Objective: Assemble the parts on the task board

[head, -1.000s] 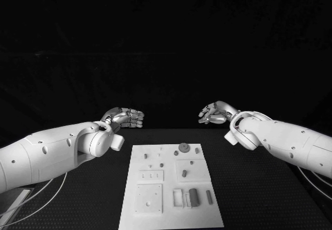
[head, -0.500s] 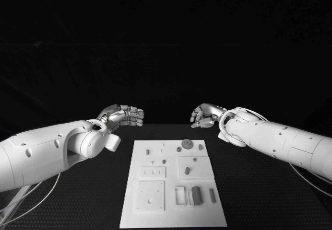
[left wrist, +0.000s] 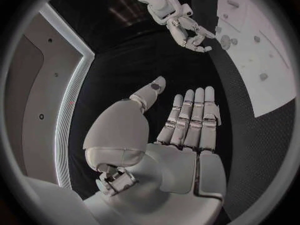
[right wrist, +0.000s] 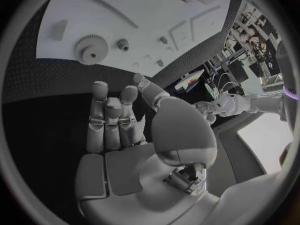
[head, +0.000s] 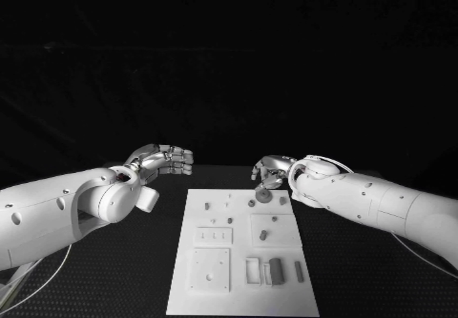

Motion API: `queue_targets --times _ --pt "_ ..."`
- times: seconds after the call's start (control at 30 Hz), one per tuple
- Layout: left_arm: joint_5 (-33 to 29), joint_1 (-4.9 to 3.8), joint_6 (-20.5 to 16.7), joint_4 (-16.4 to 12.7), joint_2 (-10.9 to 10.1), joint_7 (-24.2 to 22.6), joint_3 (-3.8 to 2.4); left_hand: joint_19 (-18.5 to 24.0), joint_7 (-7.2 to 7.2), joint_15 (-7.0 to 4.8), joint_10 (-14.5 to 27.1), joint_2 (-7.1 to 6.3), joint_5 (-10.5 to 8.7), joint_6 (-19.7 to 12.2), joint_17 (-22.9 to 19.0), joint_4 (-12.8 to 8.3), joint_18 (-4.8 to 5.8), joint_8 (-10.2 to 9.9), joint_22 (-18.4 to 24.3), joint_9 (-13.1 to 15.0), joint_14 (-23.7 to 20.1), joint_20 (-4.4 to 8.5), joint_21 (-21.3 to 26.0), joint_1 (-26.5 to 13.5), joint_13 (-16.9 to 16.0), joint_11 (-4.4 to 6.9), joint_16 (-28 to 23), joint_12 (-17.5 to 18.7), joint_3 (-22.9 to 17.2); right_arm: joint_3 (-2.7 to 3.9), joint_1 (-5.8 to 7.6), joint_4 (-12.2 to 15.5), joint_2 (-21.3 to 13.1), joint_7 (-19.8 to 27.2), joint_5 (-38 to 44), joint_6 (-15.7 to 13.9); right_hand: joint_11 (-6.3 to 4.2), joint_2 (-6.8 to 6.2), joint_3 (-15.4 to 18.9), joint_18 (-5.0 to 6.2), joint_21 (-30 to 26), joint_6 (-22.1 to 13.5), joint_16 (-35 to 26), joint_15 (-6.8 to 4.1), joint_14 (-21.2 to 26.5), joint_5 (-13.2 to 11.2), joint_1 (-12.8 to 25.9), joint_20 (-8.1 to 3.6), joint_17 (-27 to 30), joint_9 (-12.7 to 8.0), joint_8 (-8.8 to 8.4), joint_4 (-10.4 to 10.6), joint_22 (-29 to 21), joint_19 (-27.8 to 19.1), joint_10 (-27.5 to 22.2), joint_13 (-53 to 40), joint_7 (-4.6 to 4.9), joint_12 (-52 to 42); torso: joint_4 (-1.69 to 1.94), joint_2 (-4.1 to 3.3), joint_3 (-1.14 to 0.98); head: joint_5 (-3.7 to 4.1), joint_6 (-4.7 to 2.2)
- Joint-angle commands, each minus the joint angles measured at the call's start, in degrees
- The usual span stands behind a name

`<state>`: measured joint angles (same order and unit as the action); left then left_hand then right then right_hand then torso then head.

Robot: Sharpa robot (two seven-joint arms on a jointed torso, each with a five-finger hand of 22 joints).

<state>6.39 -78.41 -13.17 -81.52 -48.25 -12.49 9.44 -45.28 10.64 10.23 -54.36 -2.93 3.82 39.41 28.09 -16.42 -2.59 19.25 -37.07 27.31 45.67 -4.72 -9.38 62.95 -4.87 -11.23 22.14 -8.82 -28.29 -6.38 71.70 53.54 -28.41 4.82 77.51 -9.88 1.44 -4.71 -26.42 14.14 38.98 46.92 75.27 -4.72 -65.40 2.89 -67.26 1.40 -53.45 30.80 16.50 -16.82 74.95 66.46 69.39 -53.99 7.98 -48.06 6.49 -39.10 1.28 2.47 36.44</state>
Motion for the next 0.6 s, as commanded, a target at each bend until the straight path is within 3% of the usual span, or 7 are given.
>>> queue_targets --times 0.03,0.07,0.17,0.37,0.6 --pt "0.3 -0.21 1.0 -0.4 0.0 -0.5 -0.05 -0.5 2.43 0.02 -0.5 -0.34 -0.28 0.5 0.0 0.0 -0.76 -0.4 0.1 -0.1 0.2 0.01 0.4 0.0 0.1 0.11 -0.2 0.3 0.4 0.03 -0.28 1.0 -0.1 -2.0 4.3 0.7 0.28 -0.6 -0.2 0.86 2.7 0.5 2.8 0.04 -0.9 -0.2 0.2 -0.86 -1.1 -0.1 -0.58 0.1 1.7 0.5 -0.7 -3.8 0.05 -4.1 0.7 -0.84 0.17 0.2 0.07" --pt "0.3 -0.21 1.0 -0.4 0.0 -0.5 -0.05 -0.5 2.43 0.02 -0.5 -0.34 -0.28 0.5 0.0 0.0 -0.76 -0.4 0.1 -0.1 0.2 0.01 0.4 0.0 0.1 0.11 -0.3 0.3 0.4 0.03 -0.31 1.2 -0.1 -2.1 4.5 0.9 0.08 -0.58 -0.2 0.86 3.3 0.5 3.7 0.2 -1.1 -0.1 0.2 -1.01 -1.6 -0.1 -0.65 0.2 1.7 0.6 -0.9 -5.0 0.28 -5.5 0.77 -0.97 0.2 0.25 0.09" --pt "0.3 -0.2 1.1 -0.3 0.1 -0.5 -0.05 -0.5 2.43 0.03 -0.5 -0.36 -0.29 0.5 0.0 0.0 -0.73 -0.4 0.1 -0.1 0.2 0.02 0.4 0.0 0.1 0.1 -0.3 0.3 0.5 0.03 -0.37 1.5 -0.1 -2.3 4.8 1.6 0.8 -0.61 -0.9 0.86 7.4 0.8 8.0 0.75 -0.3 -0.2 0.6 -1.75 -3.6 0.0 -1.16 0.2 1.6 0.0 -4.1 -11.8 0.68 -13.4 0.92 -1.37 0.24 0.4 -0.04" --pt "0.3 -0.2 1.1 -0.2 0.3 -0.5 -0.05 -0.5 2.43 0.03 -0.5 -0.34 -0.29 0.5 0.0 0.0 -0.7 -0.5 0.1 -0.2 0.2 0.03 0.5 -0.1 0.2 0.09 -0.4 0.4 0.5 0.03 -0.63 1.4 -0.2 -2.7 5.8 1.4 0.93 -0.94 -1.4 0.86 9.8 0.8 9.6 0.96 0.1 -0.1 1.4 -2.01 -3.7 0.1 -1.51 0.2 1.5 -0.6 -5.1 -13.5 0.9 -16.0 1.05 -1.87 0.37 0.6 -0.57" --pt "0.3 -0.2 1.2 -0.1 0.3 -0.6 -0.05 -0.5 2.44 0.04 -0.5 -0.32 -0.29 0.5 0.0 0.0 -0.69 -0.5 0.1 -0.2 0.2 0.03 0.5 -0.1 0.2 0.08 -0.4 0.4 0.5 0.03 -1.25 1.3 0.0 -3.2 7.7 2.0 1.12 -1.11 -2.0 0.86 11.5 0.5 10.8 1.14 -0.2 -0.1 1.9 -2.35 -3.9 0.2 -2.04 0.2 1.4 -0.7 -5.1 -13.9 1.09 -17.5 1.23 -2.39 0.44 0.74 -0.6"
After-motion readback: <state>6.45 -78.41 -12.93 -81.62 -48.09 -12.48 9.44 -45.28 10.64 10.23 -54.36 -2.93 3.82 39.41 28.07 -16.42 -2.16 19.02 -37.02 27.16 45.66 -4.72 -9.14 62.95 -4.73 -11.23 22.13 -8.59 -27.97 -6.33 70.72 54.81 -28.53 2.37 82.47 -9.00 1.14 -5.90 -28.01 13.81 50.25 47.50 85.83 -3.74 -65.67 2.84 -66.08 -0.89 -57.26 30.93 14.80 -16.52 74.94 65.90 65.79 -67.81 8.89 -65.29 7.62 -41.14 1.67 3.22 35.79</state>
